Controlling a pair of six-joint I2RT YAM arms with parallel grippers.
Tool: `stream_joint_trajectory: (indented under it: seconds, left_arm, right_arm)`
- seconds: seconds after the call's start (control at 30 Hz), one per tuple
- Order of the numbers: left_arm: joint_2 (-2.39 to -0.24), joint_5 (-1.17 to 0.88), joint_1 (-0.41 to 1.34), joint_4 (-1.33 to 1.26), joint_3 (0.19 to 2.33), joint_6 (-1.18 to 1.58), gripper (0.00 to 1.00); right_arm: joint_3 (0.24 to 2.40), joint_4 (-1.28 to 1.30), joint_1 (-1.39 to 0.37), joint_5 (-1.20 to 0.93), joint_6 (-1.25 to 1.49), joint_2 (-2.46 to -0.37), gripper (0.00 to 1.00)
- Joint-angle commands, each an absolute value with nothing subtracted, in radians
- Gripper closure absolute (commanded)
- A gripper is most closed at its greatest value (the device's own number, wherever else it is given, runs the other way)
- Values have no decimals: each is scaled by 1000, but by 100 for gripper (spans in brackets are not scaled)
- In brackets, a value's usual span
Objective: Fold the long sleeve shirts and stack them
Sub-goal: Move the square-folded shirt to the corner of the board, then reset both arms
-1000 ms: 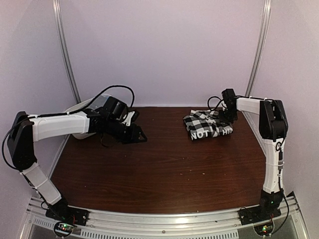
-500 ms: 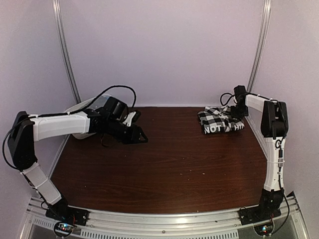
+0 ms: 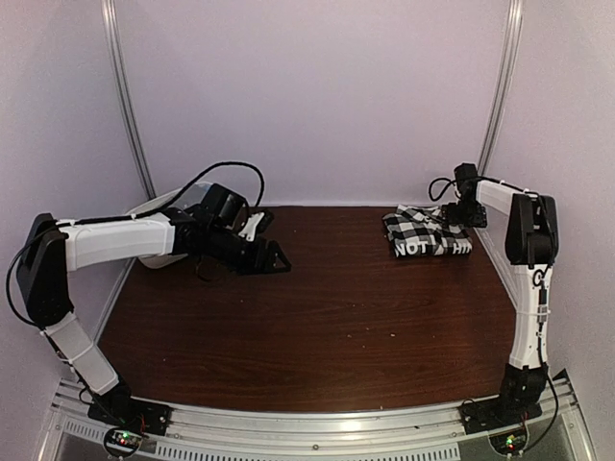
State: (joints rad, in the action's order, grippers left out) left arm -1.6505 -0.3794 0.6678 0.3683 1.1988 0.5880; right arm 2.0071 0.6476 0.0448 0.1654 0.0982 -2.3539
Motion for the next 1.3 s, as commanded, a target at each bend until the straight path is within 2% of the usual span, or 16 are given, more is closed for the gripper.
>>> stream_joint_trajectory:
  seconds: [0.0, 0.17, 0.27, 0.37, 0.53, 0.7, 0.93, 1.27]
  left_arm:
    - [-1662, -363, 670, 328, 1250, 577, 24]
    - [-1654, -340, 670, 328, 1268, 573, 15]
    - [-1643, -309, 670, 334, 1275, 564, 6]
    - [-1628, -267, 670, 345, 1279, 556, 3]
    - [-1586, -198, 670, 340, 1262, 550, 2]
    - [-1547, -145, 670, 320, 1231, 546, 2]
    - [-1475, -106, 670, 272, 1155, 550, 2]
    - [-1336, -96, 672, 161, 984, 591, 2]
  right_arm:
    - [1927, 635, 37, 174, 140, -2208, 0]
    - [1794, 595, 9, 161, 169, -2088, 0]
    - [1704, 568, -29, 158, 178, -2006, 0]
    - [1605, 537, -73, 167, 185, -1916, 0]
    - [1411, 460, -172, 153, 228, -1741, 0]
    - [1270, 402, -360, 164, 287, -1613, 0]
    - [1138, 318, -582, 173, 397, -1483, 0]
    - [981, 179, -760, 178, 544, -1321, 0]
